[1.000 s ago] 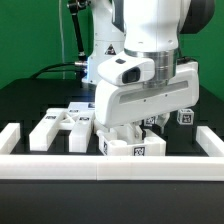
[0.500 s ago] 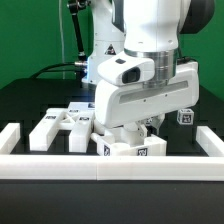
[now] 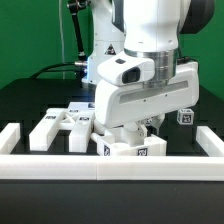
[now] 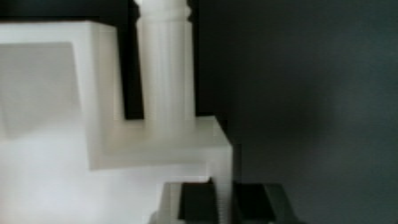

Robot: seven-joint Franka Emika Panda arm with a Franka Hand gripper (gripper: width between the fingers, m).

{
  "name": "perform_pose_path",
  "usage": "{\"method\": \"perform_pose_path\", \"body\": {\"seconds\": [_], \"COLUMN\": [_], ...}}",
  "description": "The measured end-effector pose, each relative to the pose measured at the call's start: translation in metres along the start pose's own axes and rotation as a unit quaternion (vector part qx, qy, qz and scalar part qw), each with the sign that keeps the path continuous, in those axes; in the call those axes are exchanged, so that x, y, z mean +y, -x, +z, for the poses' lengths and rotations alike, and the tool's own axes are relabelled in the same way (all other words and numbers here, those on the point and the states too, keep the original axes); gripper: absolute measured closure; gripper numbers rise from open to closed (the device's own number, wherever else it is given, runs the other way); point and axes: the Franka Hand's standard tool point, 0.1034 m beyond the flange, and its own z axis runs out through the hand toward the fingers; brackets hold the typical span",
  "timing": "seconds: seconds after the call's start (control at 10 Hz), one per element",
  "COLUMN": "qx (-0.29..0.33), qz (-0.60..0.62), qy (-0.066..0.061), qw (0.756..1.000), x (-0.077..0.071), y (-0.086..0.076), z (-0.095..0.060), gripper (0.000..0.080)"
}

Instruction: Assemble chair

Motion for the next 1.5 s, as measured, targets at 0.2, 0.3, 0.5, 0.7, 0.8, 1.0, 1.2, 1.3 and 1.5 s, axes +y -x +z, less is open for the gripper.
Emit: {"method": "perform_pose_path", "body": {"seconds": [0.2, 0.3, 0.5, 0.7, 0.8, 1.0, 1.2, 1.3, 1.5], "qx": [0.002, 0.003, 0.004, 0.008, 0.011, 0.018, 0.019, 0.019, 0.019], "qz": [0.052, 0.08, 0.104, 0.11, 0.113, 0.11, 0.121, 0.116, 0.104], "qy": [0.0, 0.001, 0.001, 0.002, 0.002, 0.003, 0.003, 0.003, 0.004], "qw": [0.999, 0.997, 0.995, 0.994, 0.994, 0.994, 0.993, 0.993, 0.994], "x": [-0.016, -0.021, -0.027, -0.035, -0.038, -0.041, -0.048, -0.05, -0.048], "y": [-0.009, -0.014, -0.019, -0.033, -0.038, -0.049, -0.054, -0.055, -0.054], "z": [0.001, 0.001, 0.001, 0.001, 0.001, 0.0, 0.0, 0.0, 0.001], "gripper": [0.0765, 0.0765, 0.0765, 0.0765, 0.0765, 0.0764, 0.0765, 0.0764, 0.0764]}}
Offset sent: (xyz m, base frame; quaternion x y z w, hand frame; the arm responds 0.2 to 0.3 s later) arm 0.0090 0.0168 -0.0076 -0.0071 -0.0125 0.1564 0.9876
